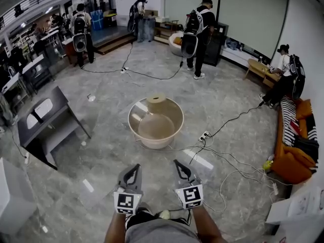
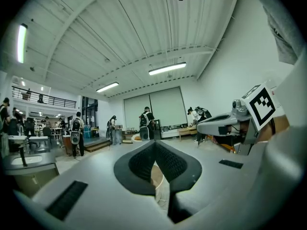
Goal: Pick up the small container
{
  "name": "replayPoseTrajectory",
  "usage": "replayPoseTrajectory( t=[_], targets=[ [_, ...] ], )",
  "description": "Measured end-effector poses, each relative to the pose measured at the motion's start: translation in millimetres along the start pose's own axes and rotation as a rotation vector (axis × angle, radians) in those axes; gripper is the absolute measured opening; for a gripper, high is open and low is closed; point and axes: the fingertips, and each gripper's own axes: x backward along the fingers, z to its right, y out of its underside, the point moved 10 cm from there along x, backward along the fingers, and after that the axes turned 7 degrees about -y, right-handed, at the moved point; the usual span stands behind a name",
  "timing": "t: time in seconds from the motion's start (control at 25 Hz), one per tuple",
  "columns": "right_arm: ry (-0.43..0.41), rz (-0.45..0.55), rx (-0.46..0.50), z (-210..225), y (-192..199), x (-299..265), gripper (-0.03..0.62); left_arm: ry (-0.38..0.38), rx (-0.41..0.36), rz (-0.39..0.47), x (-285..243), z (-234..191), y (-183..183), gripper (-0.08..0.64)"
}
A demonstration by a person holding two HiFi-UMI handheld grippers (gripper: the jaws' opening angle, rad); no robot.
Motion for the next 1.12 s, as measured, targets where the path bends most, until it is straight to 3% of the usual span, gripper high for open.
replayPoseTrajectory(
  t=[0.52, 1.12],
  targets=[
    [0.005, -0.018, -0.009, 47, 18, -81, 0.0, 0.012, -0.003, -0.011, -93, -38, 12, 0.017],
    [0.05, -0.049, -0.024, 106, 6, -279, 0.0, 0.078, 0.028, -0.019, -269, -172, 20, 0.017]
  ],
)
